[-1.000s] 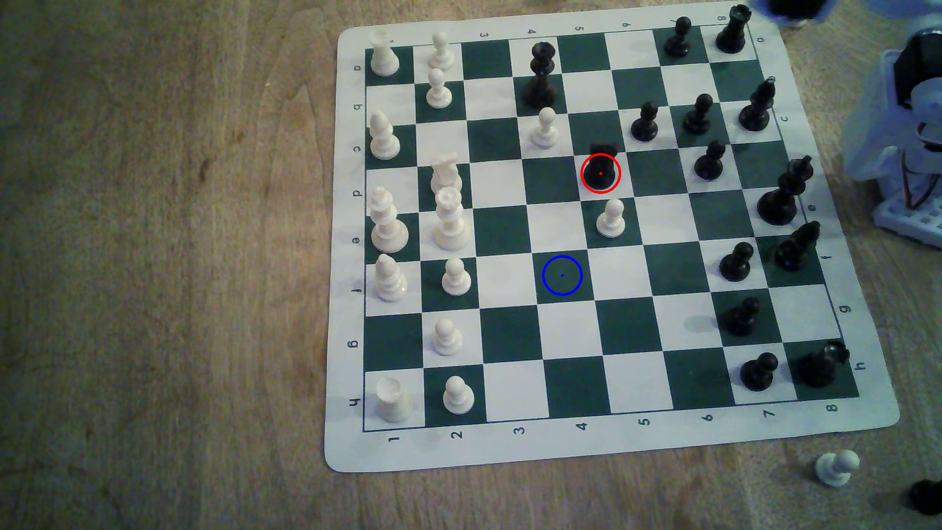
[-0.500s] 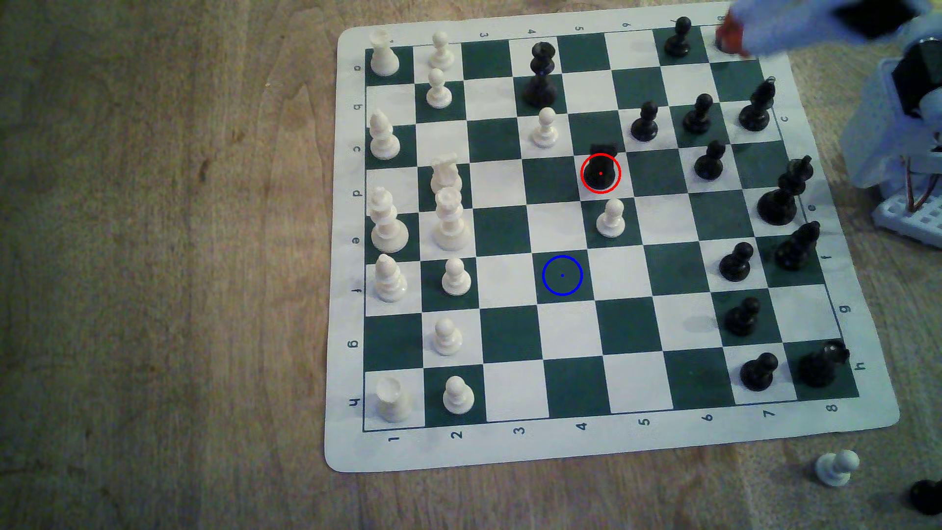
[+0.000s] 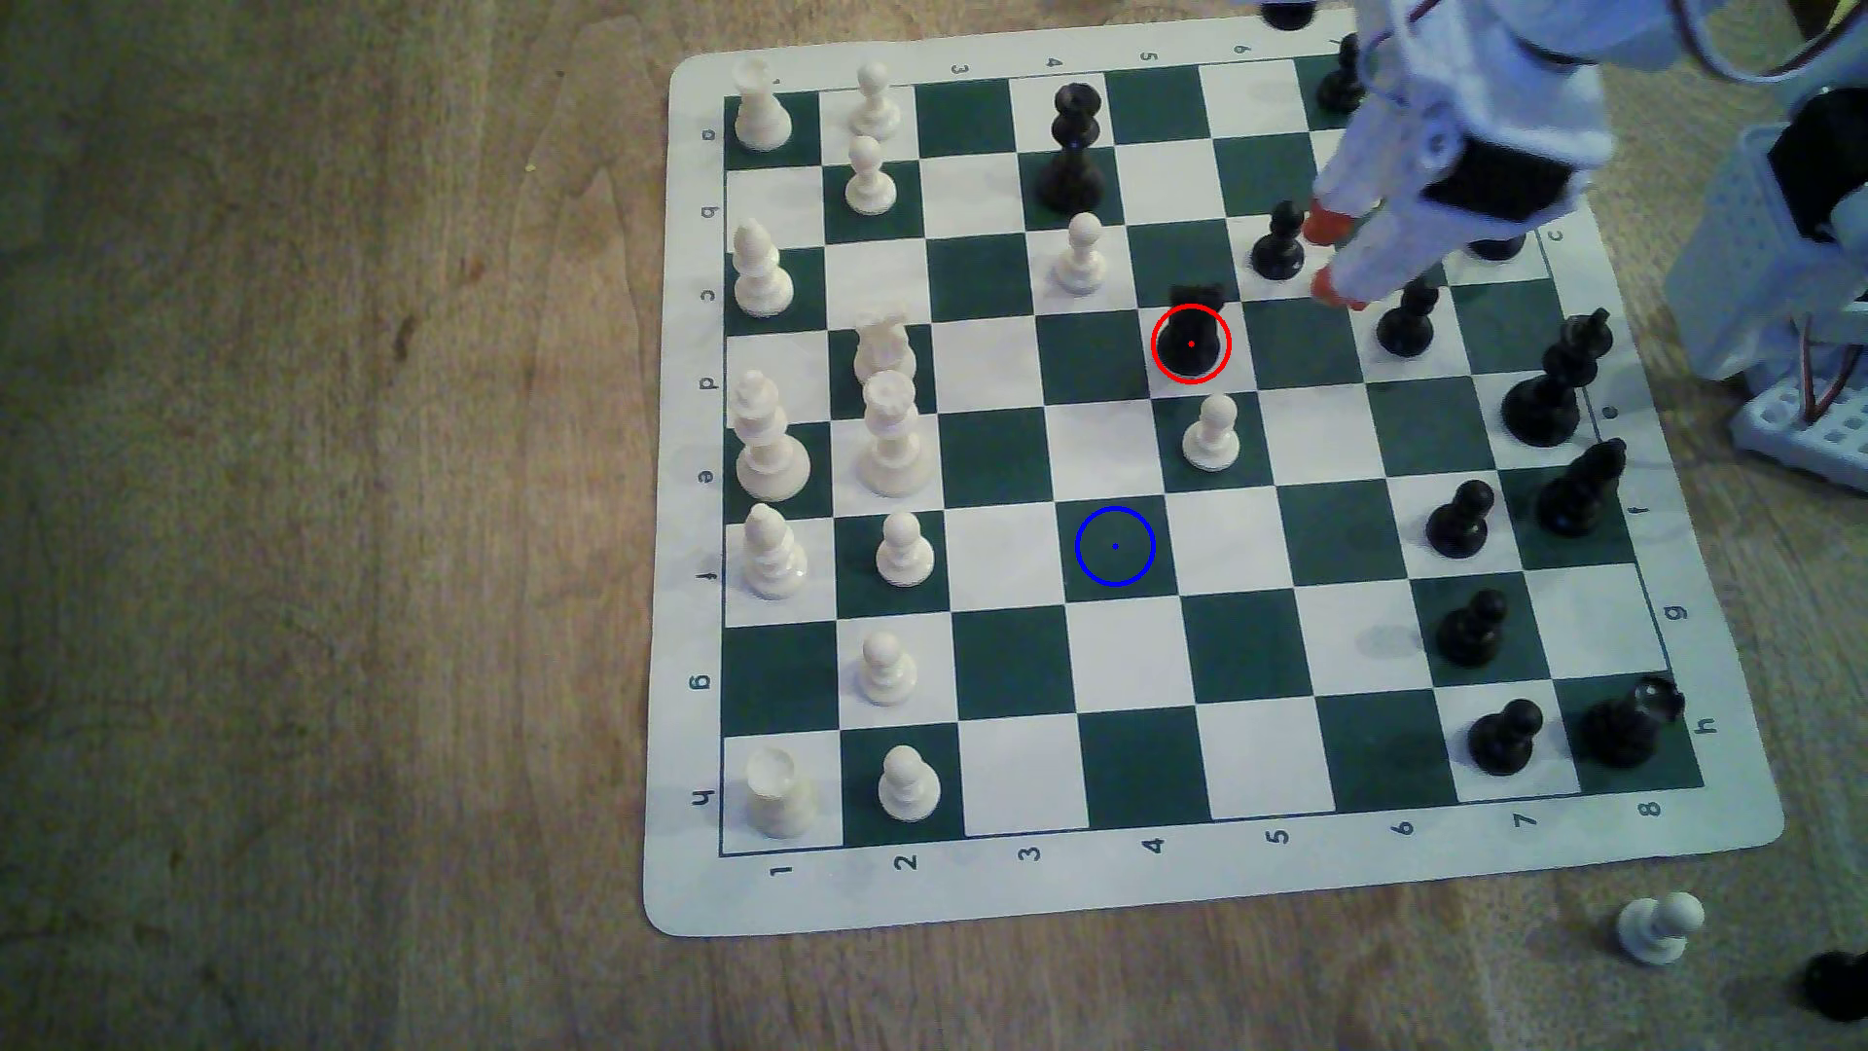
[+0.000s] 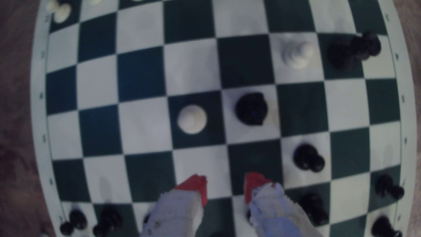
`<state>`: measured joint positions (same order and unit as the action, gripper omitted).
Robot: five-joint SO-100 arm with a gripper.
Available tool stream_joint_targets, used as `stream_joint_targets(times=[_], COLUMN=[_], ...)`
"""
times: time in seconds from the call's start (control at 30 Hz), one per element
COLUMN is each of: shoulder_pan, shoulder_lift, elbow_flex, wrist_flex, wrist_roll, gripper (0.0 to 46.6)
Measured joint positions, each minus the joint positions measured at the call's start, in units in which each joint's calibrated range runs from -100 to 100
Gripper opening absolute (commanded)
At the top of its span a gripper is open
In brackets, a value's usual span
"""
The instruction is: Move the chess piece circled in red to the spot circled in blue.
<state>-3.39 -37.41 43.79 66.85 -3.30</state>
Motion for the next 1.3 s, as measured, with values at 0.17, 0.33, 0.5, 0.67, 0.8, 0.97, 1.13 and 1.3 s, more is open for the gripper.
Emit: stream_joint_targets(times=[0.17,0.33,0.5,0.67,0.8,0.97,1.13,1.3], shoulder_pan=[0.74,0.74,0.96,3.76,4.28,4.72,4.65,4.2], shoulder_lift=[2.6,6.79,10.72,13.66,14.33,14.91,17.76,20.86], elbow_flex=[0.0,0.0,0.0,-0.09,-0.09,-0.18,-3.16,-5.15], wrist_flex=[-2.15,-5.1,-7.73,-9.08,-10.12,-11.39,-12.27,-12.35], wrist_roll=[0.0,0.0,0.2,1.17,1.56,1.71,1.71,1.71], gripper=[10.6,12.1,14.4,14.8,14.6,14.4,14.0,11.6])
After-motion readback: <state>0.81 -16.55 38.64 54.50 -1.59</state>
